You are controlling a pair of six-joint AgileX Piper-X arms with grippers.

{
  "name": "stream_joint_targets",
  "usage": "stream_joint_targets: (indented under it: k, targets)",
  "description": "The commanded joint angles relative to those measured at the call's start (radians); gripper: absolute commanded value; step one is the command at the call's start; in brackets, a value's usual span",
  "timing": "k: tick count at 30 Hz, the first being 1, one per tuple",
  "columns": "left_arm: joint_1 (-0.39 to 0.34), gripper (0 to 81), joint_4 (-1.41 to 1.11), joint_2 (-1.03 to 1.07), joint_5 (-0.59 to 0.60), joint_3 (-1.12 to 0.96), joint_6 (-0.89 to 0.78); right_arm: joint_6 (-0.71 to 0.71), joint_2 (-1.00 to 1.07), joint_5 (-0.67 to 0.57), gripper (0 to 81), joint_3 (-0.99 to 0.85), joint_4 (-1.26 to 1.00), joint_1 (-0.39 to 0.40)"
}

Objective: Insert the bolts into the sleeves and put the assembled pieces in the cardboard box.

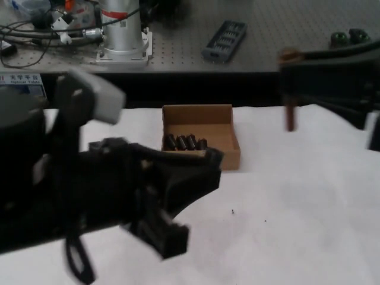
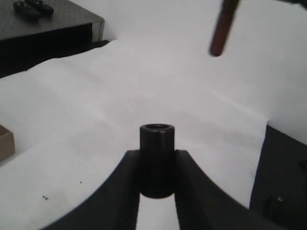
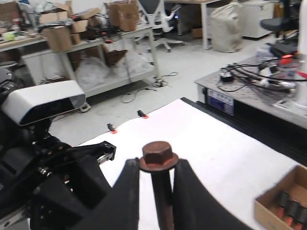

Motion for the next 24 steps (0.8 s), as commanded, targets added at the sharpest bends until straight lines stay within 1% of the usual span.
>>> stream_joint_targets:
  k: [1,5,8,11,15,19,24]
  targets:
    - [0.000,0.6,-0.032,-0.131,0.028,0.067,-0.007,0.026,0.004,-0.038,2.9,-0.005,-0.049,0.004]
    - [0.000,0.6,-0.032,-0.203,0.050,0.128,-0.007,0.026,0.043,-0.033,2.9,-0.005,-0.116,0.055]
    - [0.000,0.6,-0.056,-0.233,0.050,0.176,-0.007,0.039,0.057,0.011,2.9,-0.005,-0.152,0.120]
    - [0.000,0.6,-0.149,-0.237,0.050,0.213,-0.007,0.053,0.072,0.062,2.9,-0.005,-0.163,0.186]
    - [0.000,0.6,-0.212,-0.237,0.050,0.223,-0.007,0.053,0.111,0.112,2.9,-0.005,-0.186,0.260]
    - [0.000,0.6,-0.232,-0.237,0.065,0.223,-0.007,0.053,0.151,0.132,2.9,-0.005,-0.235,0.291]
    - [0.000,0.6,-0.235,-0.243,0.068,0.223,-0.007,0.053,0.142,0.137,2.9,-0.005,-0.239,0.291]
